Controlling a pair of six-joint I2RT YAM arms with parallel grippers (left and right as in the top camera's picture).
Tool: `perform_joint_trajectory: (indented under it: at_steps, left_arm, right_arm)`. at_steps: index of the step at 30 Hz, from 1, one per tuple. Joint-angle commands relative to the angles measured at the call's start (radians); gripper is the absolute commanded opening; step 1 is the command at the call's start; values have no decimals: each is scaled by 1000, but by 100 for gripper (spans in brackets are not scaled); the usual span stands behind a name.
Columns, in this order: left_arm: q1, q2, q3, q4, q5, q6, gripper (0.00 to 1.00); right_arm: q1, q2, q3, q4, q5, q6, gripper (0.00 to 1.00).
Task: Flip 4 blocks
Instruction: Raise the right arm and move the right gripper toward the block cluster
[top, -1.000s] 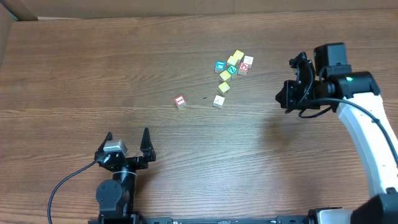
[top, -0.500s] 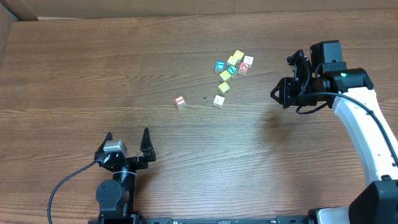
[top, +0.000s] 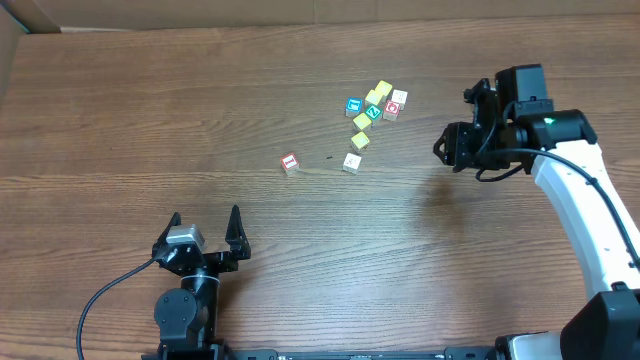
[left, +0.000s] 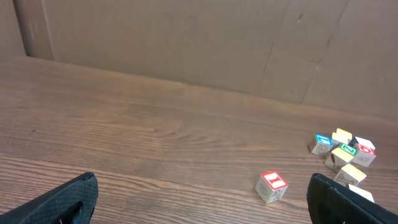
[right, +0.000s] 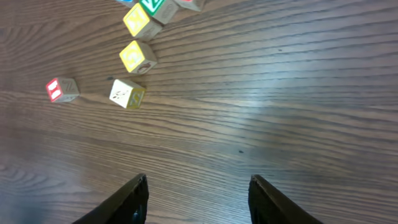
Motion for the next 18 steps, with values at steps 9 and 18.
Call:
perform_joint_trajectory:
  at_steps: [9, 18]
  left_arm:
    - [-7, -9, -3, 1, 12, 19, 100]
    - [-7, -9, -3, 1, 12, 19, 100]
  right_arm:
    - [79, -2, -9, 22, 23, 4, 56]
    - [132, 2, -57, 80, 23, 5, 60]
